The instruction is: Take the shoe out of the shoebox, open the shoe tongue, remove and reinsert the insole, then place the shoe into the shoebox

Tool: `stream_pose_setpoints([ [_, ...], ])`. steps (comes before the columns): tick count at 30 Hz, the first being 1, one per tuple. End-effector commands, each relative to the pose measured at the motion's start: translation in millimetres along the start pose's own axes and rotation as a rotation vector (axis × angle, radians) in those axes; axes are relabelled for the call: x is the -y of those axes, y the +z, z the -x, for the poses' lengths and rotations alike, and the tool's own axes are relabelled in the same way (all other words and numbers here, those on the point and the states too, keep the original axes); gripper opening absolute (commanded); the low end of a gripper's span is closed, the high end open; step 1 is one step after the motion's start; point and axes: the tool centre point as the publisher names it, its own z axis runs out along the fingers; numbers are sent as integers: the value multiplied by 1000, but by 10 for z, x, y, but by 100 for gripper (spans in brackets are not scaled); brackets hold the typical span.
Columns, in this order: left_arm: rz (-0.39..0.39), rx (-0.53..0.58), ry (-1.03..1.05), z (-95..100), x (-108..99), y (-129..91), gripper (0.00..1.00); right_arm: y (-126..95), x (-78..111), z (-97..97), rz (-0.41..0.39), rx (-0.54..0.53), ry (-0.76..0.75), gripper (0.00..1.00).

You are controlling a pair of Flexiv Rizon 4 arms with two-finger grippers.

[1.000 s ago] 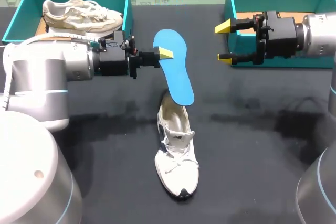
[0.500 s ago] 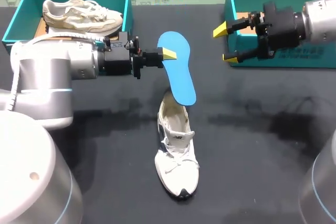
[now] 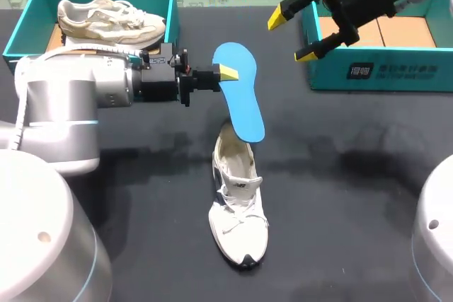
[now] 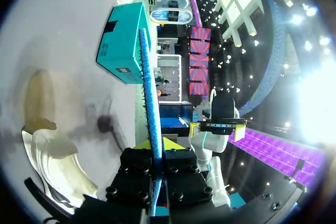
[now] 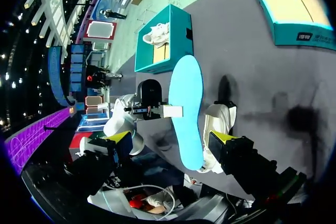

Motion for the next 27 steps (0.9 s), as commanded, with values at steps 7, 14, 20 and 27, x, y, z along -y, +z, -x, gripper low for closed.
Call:
stream_pose_setpoints([
  [7,1,3,0,-1,-4,-3,0,91,8,-342,-17,655,4,100],
  [14,1,3,0,-1,-4,-3,0,214,54,-620,-13,823,37,100],
  [20,1,3,0,-1,-4,-3,0,314,81,-671,-10,898,68,100],
  [27,1,3,0,-1,-4,-3,0,396,123,-711,13,949,69,100],
])
